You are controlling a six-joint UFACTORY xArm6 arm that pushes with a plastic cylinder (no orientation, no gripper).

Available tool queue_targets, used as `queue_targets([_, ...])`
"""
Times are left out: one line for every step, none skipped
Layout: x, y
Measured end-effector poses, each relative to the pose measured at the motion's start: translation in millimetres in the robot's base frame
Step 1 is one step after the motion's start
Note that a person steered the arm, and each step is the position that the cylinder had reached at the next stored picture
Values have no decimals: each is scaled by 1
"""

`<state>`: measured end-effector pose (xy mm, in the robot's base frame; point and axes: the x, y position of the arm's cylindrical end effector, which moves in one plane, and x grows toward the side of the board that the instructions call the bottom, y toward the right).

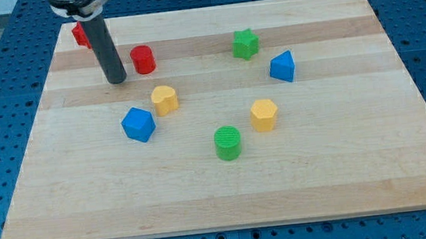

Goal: Slightly push the yellow heart down and to the right

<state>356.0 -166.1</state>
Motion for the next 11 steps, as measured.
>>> queue_targets([1, 16])
queue_targets([3, 29])
queue_targets([9, 38])
queue_targets([14, 48])
queue_targets([24, 59])
queue_targets([35, 70])
queue_targets([48, 86])
queue_targets([62, 103])
queue_targets([78, 119])
queue_targets([91, 135])
queue_targets([95, 145])
